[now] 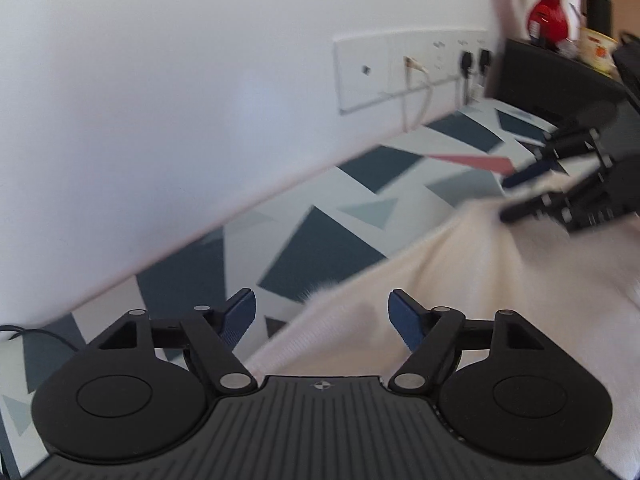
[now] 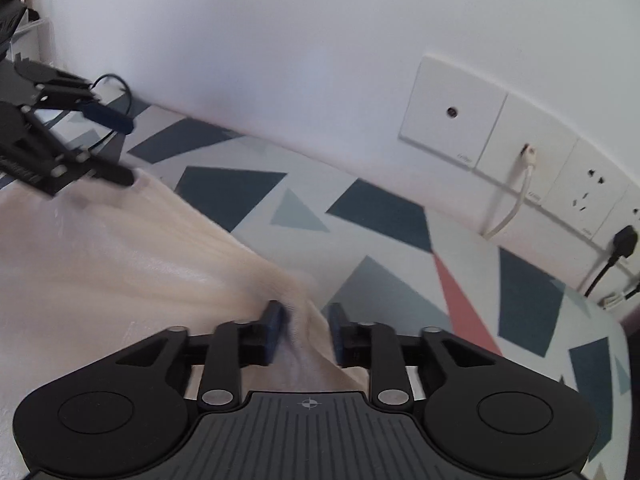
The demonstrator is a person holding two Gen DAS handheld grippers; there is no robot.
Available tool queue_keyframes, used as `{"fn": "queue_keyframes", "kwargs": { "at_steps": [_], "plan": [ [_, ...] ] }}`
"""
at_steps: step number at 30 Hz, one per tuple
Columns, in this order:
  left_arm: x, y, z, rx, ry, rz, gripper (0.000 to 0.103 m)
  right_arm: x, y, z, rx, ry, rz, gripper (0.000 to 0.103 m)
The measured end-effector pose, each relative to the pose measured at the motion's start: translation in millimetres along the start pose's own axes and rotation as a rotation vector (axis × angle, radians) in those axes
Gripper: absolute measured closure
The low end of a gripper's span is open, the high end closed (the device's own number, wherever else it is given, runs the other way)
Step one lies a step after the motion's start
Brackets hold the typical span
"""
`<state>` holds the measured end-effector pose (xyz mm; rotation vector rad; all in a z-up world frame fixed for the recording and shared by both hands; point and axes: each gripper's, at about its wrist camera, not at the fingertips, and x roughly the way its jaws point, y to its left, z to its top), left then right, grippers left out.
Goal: Fold clothes
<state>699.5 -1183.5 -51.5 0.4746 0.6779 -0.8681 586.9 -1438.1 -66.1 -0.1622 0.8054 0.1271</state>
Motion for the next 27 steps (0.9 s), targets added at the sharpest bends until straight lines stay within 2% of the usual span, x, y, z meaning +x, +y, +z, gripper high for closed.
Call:
{"fn": "queue_keyframes", "kwargs": {
  "at_steps": [3,8,16,18,19,20,21,23,24,27],
  "plan": [
    [4.9,-6.1,-10.7,0.056,0.054,0.003,0.028,-12.4,-13.2,-1.9,0.056,-0.019,-0.016,0.065],
    [6.6,-9.0,-18.9,0.064,0.063,-0.014,0.028,-26.5,-43.7,-12.9,0.169,0.002,-0.073,0.065],
    [8.8,-18.7,-29.2,0.126,0.063,-0.022,0.03,-38.2,-69.5,-43.4,0.298,0.062,-0.076,0.066],
    [7.8,-19.1,-30.0,0.123,0.059,-0.046,0.062,-36.0,-65.8,-48.1,0.288,0.087,-0.052,0.066],
    [7.1,-19.6,-30.0,0.119,0.057,-0.054,0.068,-34.4,-61.8,-49.9,0.272,0.099,-0.042,0.066],
    [5.4,-21.0,-29.5,0.126,0.045,-0.027,0.09,-32.3,-57.1,-51.0,0.252,0.11,-0.035,0.066],
    [3.7,-22.1,-28.8,0.132,0.032,-0.001,0.095,-29.9,-54.2,-51.6,0.242,0.118,-0.032,0.066],
    [1.8,-18.9,-26.4,0.12,0.004,0.047,0.097,-24.9,-49.6,-52.8,0.228,0.13,-0.028,0.065],
    [2.9,-14.7,-24.9,0.106,-0.004,0.095,0.103,-23.3,-49.6,-52.7,0.231,0.132,-0.025,0.065],
    [6.2,-1.9,-20.4,0.061,-0.029,0.234,0.103,-25.3,-59.2,-47.9,0.288,0.097,-0.021,0.065]
  ]
}}
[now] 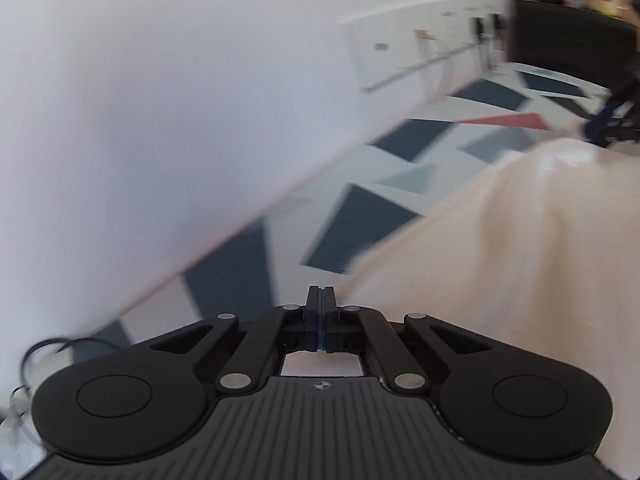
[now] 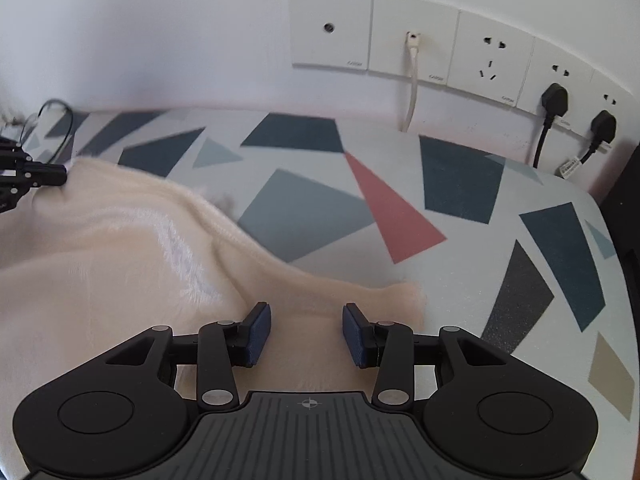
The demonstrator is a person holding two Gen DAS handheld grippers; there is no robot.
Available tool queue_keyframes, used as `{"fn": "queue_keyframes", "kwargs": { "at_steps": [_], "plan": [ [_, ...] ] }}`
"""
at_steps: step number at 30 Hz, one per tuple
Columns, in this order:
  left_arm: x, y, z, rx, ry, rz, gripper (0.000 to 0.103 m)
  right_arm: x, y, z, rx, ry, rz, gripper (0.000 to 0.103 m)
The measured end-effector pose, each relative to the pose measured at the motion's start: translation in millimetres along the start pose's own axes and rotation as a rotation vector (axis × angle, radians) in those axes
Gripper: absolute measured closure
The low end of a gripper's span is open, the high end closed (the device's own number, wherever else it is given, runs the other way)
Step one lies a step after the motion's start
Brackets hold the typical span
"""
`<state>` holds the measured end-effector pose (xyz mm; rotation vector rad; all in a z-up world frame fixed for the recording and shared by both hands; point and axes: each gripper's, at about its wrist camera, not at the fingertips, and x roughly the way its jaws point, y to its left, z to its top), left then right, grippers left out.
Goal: Fold clothes
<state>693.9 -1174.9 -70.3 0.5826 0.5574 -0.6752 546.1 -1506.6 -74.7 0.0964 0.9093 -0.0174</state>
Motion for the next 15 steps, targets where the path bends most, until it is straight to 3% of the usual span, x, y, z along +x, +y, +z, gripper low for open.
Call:
{"fn": "queue_keyframes", "kwargs": {
  "at_steps": [2,4,5,6,8,11,15],
  "plan": [
    [3.5,10.7,1.9,-0.066,0.011,0.002,0.102,-0.6,-7.0,5.1,0.051,-0.022,-0.003,0.065],
    [-0.9,19.1,3.9,-0.125,-0.002,-0.08,0.098,2.1,-9.1,7.7,0.061,-0.023,0.004,0.065],
    [-4.4,18.6,4.5,-0.122,-0.007,-0.129,0.085,4.3,-8.0,6.7,0.051,-0.018,0.005,0.065],
    [-7.8,17.6,5.0,-0.116,-0.012,-0.174,0.062,6.7,-6.3,4.9,0.036,-0.013,0.004,0.065],
    [-12.1,6.6,5.1,-0.034,-0.017,-0.211,0.046,11.4,-2.9,1.4,0.008,-0.001,0.002,0.064],
    [-5.6,-17.2,2.7,0.105,0.056,-0.255,0.046,16.6,0.3,-3.1,-0.017,0.007,0.002,0.063],
    [-6.7,-26.2,-1.9,0.138,0.056,-0.278,0.047,15.6,-2.8,-3.7,0.001,0.003,0.011,0.063]
  ]
}}
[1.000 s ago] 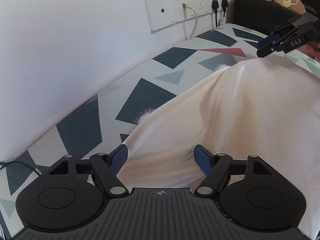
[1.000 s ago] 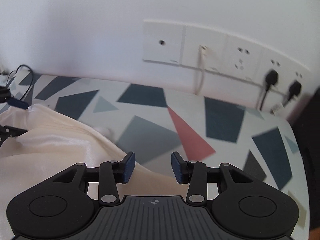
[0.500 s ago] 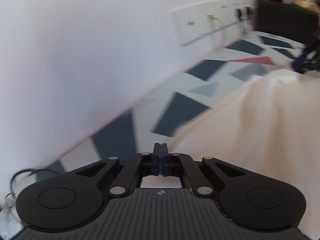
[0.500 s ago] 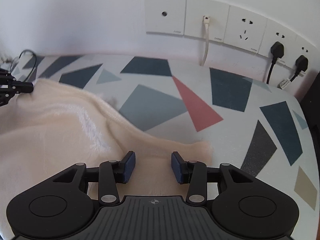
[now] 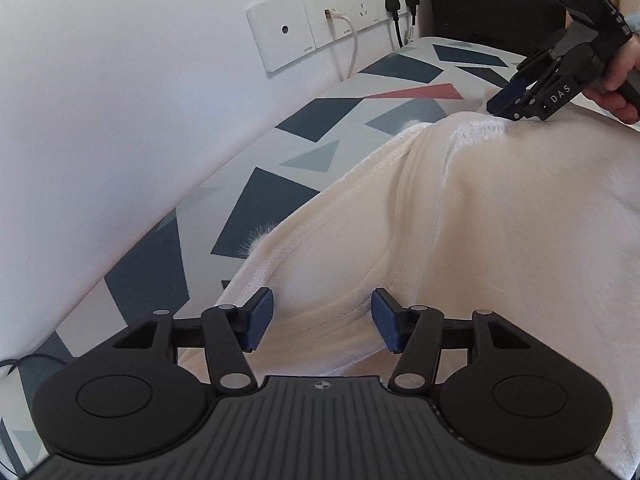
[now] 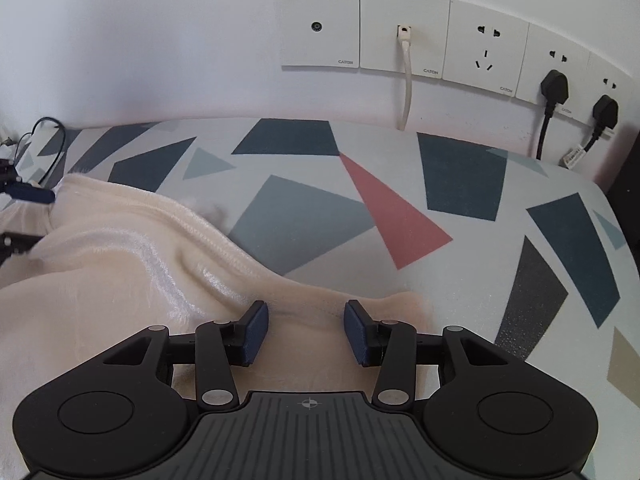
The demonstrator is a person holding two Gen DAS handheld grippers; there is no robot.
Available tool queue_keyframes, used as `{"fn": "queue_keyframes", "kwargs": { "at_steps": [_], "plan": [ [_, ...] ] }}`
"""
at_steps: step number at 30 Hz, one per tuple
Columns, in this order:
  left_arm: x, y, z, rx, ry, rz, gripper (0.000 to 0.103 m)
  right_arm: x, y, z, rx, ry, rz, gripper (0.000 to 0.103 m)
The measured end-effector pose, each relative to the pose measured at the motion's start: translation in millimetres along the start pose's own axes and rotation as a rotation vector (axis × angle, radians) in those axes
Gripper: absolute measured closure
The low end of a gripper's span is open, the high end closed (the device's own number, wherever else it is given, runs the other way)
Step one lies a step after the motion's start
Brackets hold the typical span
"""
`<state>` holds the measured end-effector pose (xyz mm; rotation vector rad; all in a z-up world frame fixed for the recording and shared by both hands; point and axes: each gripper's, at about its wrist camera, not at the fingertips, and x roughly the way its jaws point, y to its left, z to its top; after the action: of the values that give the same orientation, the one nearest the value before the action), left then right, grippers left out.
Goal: Fold clothes
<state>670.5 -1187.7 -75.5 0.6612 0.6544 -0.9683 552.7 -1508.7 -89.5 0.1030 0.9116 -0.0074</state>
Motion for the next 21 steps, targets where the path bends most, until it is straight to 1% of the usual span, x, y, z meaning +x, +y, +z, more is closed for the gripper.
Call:
{"fn": "queue_keyframes", "kwargs": {
  "at_steps": [4,7,8,9,10,11,12,14,16,18,21],
  "plan": [
    [1.0,1.0,-1.6,0.009,0.009,-0.005,0.047,-0.4,1.0,-0.5,-0.014,0.001,-0.002,0.062],
    [5.7,-5.2,-1.3,0.069,0.015,0.012,0.047,-0.8,0.9,-1.2,-0.01,-0.003,-0.002,0.062],
    [6.1,-7.7,-1.5,0.091,0.011,0.011,0.05,-0.8,0.8,-1.6,-0.01,-0.005,-0.003,0.062],
    [6.3,-10.3,-1.6,0.113,0.006,0.009,0.059,-0.8,0.9,-1.6,-0.01,-0.005,-0.003,0.062],
    [6.0,-12.5,-1.9,0.134,0.004,-0.006,0.064,-0.8,0.9,-1.6,-0.01,-0.005,-0.003,0.062],
    [5.6,-15.2,-2.4,0.155,0.003,-0.017,0.074,-0.9,1.0,-1.5,-0.01,-0.004,-0.003,0.062],
    [5.3,-18.6,-3.3,0.182,0.002,-0.015,0.08,-0.8,1.1,-1.5,-0.01,-0.003,-0.003,0.062],
    [4.8,-24.9,-5.0,0.232,-0.001,-0.012,0.082,-0.7,1.0,-1.3,-0.009,-0.002,-0.002,0.062],
    [5.1,-22.7,-3.9,0.214,0.005,-0.024,0.084,-0.9,1.0,-1.4,-0.008,-0.002,-0.003,0.062],
    [3.7,-20.8,-3.2,0.195,0.009,-0.036,0.094,-1.1,0.7,-1.3,-0.007,-0.001,-0.003,0.062],
    [-3.2,-18.4,-2.8,0.185,0.001,-0.031,0.096,-1.6,0.4,-1.5,-0.005,0.0,-0.003,0.061]
  ]
}}
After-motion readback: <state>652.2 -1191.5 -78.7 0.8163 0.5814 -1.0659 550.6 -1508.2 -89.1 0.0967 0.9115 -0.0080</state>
